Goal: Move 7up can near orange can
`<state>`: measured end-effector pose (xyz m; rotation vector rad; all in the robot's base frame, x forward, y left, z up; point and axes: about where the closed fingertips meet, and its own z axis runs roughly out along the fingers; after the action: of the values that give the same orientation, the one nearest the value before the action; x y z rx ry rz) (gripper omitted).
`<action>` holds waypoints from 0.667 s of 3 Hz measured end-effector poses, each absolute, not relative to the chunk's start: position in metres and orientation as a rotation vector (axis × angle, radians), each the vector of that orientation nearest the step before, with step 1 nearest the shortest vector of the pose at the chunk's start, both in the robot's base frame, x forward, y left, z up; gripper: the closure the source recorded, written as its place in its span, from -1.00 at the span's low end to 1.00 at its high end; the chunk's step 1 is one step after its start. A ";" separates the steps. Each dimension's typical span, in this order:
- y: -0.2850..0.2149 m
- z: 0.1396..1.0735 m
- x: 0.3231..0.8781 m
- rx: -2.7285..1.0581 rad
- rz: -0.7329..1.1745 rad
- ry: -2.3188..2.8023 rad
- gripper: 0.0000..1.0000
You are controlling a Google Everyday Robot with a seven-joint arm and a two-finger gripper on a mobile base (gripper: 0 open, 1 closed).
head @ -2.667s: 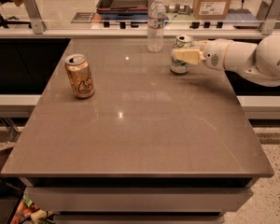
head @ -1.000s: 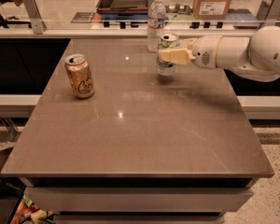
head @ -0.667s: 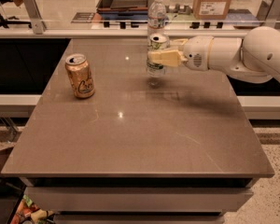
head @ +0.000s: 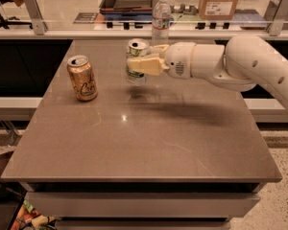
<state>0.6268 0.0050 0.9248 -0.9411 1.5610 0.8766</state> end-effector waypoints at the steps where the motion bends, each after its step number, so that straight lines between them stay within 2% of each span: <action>1: 0.029 0.922 0.605 -0.966 0.878 1.565 1.00; 2: 0.066 0.902 0.578 -1.002 0.866 1.569 1.00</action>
Offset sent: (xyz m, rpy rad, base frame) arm -0.0519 0.0518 -0.0146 -0.0776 -0.0028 0.0059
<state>0.5776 0.0664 0.9024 -1.0024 1.5692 0.8659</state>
